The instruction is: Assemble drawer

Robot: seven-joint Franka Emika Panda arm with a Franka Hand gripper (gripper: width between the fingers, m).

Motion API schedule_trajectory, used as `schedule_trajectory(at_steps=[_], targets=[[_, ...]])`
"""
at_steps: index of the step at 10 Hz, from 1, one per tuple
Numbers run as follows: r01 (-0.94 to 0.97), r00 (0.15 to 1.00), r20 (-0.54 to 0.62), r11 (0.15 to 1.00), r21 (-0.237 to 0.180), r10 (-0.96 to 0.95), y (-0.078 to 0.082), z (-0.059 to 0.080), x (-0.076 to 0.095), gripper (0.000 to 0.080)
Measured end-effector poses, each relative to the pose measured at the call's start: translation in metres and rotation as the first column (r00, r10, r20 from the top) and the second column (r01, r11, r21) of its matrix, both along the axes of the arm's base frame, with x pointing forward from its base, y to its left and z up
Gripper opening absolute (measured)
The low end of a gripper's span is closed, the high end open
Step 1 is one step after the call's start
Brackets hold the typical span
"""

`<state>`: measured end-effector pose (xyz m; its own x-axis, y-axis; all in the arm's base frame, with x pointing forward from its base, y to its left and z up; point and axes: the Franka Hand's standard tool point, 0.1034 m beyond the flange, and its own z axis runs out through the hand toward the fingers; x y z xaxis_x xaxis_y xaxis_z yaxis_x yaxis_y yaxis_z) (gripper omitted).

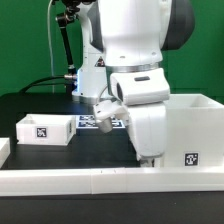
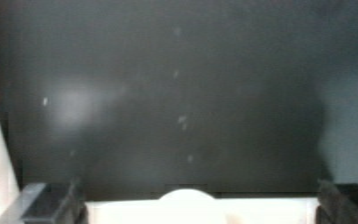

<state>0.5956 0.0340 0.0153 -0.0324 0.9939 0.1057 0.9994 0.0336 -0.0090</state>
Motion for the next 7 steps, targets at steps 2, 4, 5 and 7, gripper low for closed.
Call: schedule_trajectory(at_steps=[2, 4, 5, 7], targets=[[-0.006, 1.0, -0.021, 1.0, -0.009, 0.006, -0.022, 0.0, -0.001, 0.0648], [-0.005, 1.0, -0.014, 1.0, -0.011, 0.005, -0.028, 0.003, 0.003, 0.0648], [0.0, 1.0, 0.006, 1.0, -0.01, 0.0, -0.04, 0.005, 0.003, 0.0648], [0.049, 0.999, 0.016, 0.999, -0.009, -0.049, -0.07, 0.005, -0.009, 0.0648]])
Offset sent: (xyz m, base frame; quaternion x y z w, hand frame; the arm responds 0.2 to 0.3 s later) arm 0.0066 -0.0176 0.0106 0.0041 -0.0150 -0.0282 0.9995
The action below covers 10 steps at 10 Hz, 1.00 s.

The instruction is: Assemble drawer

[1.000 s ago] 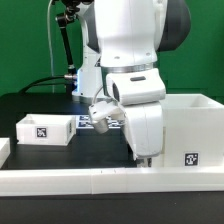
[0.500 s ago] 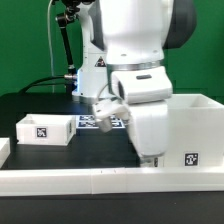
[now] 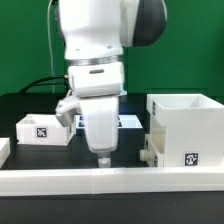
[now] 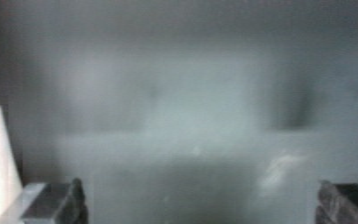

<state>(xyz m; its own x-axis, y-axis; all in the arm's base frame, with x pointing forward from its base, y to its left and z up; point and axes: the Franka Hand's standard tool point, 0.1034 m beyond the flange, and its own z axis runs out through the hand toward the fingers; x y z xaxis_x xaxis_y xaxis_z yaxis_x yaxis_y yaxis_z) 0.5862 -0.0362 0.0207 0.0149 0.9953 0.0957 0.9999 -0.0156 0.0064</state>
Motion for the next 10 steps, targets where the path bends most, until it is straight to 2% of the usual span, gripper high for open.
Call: schedule_trajectory(at_steps=[2, 7, 10], targets=[[0.027, 1.0, -0.008, 1.0, -0.003, -0.027, -0.016, 0.003, -0.01, 0.0648], [0.101, 0.994, -0.03, 0.994, -0.033, -0.102, -0.028, 0.027, -0.052, 0.0648], [0.175, 0.984, -0.037, 0.984, -0.034, -0.176, -0.028, 0.025, -0.052, 0.0648]])
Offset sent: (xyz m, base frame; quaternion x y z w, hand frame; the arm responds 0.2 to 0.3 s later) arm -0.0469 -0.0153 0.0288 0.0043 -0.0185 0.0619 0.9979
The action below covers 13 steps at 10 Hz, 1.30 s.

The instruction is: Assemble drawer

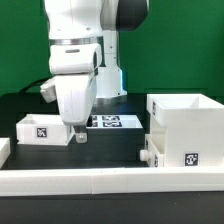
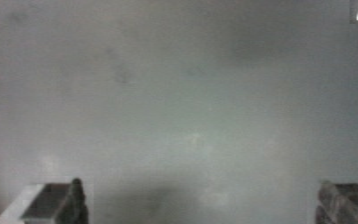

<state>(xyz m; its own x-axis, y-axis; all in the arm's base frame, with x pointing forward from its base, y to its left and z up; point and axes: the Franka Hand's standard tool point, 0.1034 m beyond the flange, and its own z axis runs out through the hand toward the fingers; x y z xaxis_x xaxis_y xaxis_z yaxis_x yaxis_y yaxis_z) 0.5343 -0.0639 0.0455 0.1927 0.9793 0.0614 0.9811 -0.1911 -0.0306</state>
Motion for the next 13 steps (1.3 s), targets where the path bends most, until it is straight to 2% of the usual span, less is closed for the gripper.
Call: schedule_trajectory(at_steps=[2, 3, 5, 6, 9, 11, 13], targets=[[0.129, 0.992, -0.012, 0.992, -0.002, -0.129, -0.002, -0.001, 0.0, 0.0648], [0.172, 0.985, -0.02, 0.985, -0.004, -0.172, -0.011, -0.004, 0.0, 0.0648], [0.357, 0.934, 0.022, 0.934, -0.003, -0.356, -0.029, 0.003, -0.009, 0.0648], [0.488, 0.873, 0.022, 0.873, 0.0, -0.488, -0.037, 0.005, -0.023, 0.0648], [0.694, 0.719, 0.047, 0.72, 0.013, -0.694, -0.05, 0.017, -0.051, 0.0648], [0.762, 0.647, 0.03, 0.648, 0.013, -0.762, -0.046, 0.014, -0.049, 0.0648], [0.873, 0.487, 0.005, 0.487, 0.021, -0.873, -0.043, 0.014, -0.05, 0.0648]])
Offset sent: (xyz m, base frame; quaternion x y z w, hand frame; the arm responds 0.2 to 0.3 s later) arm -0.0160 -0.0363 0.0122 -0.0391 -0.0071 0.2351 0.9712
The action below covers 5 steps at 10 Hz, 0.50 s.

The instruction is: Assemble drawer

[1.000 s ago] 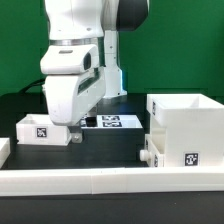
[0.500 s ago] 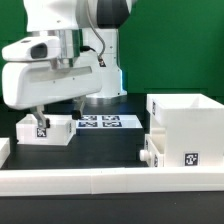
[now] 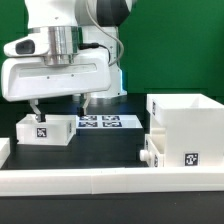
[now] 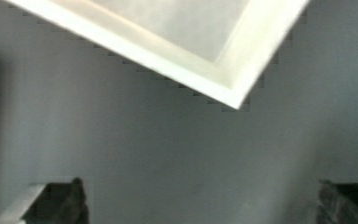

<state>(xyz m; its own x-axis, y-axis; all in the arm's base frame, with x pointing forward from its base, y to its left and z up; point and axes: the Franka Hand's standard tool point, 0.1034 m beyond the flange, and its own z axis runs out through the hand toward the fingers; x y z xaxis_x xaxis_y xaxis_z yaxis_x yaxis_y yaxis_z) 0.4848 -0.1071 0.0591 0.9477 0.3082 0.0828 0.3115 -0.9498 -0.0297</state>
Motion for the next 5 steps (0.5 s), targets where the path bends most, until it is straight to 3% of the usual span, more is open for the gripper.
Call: schedule_trajectory(at_steps=[2, 5], targets=[[0.13, 0.991, 0.014, 0.992, 0.01, -0.13, -0.003, -0.003, -0.004, 0.0648], [0.38, 0.925, -0.014, 0.924, 0.031, -0.38, -0.004, -0.008, -0.03, 0.0648]])
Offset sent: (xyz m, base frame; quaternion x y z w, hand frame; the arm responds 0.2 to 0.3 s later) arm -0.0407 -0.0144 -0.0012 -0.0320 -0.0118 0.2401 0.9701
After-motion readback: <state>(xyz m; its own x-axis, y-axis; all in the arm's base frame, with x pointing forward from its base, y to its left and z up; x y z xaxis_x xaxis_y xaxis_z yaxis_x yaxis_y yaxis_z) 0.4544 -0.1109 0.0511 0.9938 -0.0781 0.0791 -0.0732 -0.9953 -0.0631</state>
